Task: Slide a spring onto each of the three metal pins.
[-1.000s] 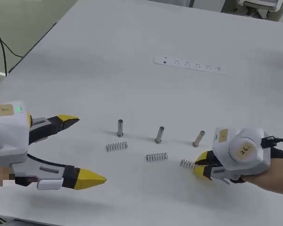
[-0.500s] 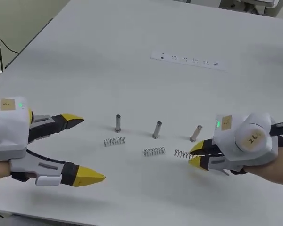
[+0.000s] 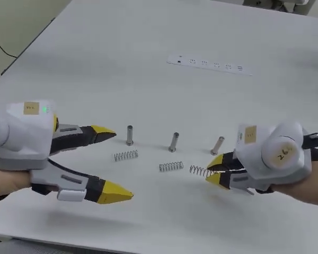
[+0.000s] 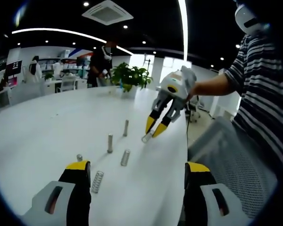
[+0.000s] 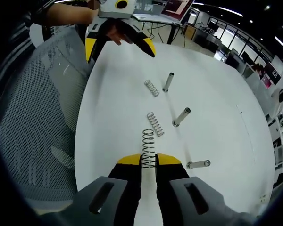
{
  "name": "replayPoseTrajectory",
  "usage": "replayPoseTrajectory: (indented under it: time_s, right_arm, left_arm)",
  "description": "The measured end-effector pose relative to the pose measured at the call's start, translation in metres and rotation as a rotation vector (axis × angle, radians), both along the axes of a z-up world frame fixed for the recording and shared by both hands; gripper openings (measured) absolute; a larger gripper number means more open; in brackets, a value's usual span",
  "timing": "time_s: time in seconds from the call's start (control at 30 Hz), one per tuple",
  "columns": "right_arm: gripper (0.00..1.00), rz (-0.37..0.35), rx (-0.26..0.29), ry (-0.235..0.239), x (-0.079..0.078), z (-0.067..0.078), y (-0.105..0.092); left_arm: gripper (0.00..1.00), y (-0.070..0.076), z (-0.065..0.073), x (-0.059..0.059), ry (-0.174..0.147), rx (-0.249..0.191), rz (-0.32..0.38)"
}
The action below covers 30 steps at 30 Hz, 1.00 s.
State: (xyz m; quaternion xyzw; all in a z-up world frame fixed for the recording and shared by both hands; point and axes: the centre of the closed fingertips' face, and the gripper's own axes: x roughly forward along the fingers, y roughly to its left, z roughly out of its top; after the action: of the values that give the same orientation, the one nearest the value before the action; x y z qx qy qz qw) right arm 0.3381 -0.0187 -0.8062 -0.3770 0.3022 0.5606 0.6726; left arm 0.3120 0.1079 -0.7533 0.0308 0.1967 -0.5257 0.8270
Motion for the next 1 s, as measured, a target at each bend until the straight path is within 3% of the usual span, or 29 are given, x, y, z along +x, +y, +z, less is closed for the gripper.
replayPoseTrajectory:
  time_s: [0.23,0.43,0.7,1.0]
  right_arm:
    - [0.08,0.028,0.017,-0.012,-0.004,0.01,0.012]
    - [0.08,0.047,0.034,-0.014,-0.006,0.017,0.021]
    - [0.08,0.077,0.062,-0.023,-0.01,0.03,0.035]
    - [0.08,0.088,0.084,-0.022,-0.012,0.036,0.04]
  left_arm:
    - [0.72,-0.025,-0.007,0.001,-0.011,0.029,-0.091]
    - [0.69,-0.042,-0.004,0.007,-0.029,0.013,-0.118]
    - [0.58,-0.062,-0.007,0.007,-0.029,0.004,-0.169]
    - [0.42,-0.07,-0.003,0.015,-0.018,-0.062,-0.175]
